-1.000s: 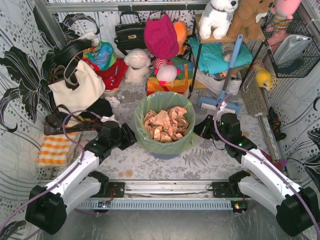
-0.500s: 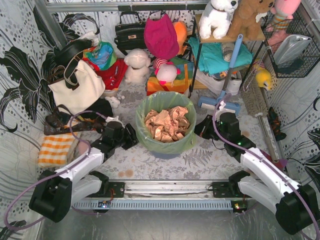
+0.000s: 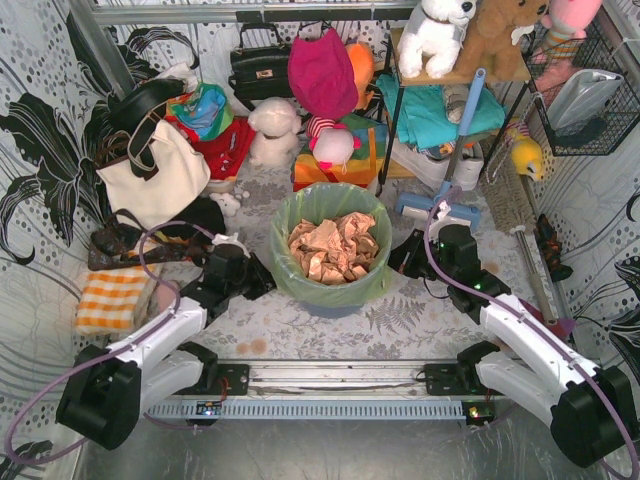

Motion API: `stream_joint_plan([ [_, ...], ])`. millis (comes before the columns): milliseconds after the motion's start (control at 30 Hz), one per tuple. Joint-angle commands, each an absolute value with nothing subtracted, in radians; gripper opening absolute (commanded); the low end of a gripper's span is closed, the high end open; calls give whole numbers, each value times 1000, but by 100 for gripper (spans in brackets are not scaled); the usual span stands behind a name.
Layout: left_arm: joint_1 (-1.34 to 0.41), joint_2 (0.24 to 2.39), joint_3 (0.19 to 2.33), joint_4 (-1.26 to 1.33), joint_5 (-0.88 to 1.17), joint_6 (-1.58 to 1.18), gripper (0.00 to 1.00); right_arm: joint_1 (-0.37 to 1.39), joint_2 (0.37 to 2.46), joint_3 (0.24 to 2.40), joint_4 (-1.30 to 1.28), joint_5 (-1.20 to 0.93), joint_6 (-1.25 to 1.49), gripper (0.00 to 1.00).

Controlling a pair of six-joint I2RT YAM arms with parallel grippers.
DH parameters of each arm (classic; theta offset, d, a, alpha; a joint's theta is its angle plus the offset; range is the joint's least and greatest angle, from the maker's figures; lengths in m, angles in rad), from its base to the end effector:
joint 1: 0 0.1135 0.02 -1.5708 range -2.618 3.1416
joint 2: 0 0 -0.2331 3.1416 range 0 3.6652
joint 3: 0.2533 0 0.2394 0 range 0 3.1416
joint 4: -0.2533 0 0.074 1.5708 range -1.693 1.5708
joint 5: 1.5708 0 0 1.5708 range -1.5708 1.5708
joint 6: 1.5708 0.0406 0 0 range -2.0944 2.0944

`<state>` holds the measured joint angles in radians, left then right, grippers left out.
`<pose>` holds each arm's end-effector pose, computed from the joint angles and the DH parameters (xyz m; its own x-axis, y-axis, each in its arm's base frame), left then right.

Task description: Tie the trash bag

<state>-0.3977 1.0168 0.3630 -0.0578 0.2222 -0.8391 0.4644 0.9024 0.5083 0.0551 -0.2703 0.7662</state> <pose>0.1845 -0.0872 0.1442 -0.7978 -0.4520 -0.3989 -0.0927 0.7458 -0.6596 0.1912 0.1079 0.2252 -0.6696 0.4119 -0.6180 -0.2671 0.6429 0.7179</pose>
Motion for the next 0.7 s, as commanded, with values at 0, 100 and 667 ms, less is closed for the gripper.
stream_joint_plan([
  [0, -396, 955, 452, -155, 204, -775, 13, 469, 889, 542, 103, -290, 767, 0],
  [100, -397, 923, 540, -275, 194, -724, 6, 469, 870, 555, 78, -280, 760, 0],
  [667, -397, 800, 824, -595, 215, -651, 0, 468, 595, 583, -150, -203, 769, 0],
])
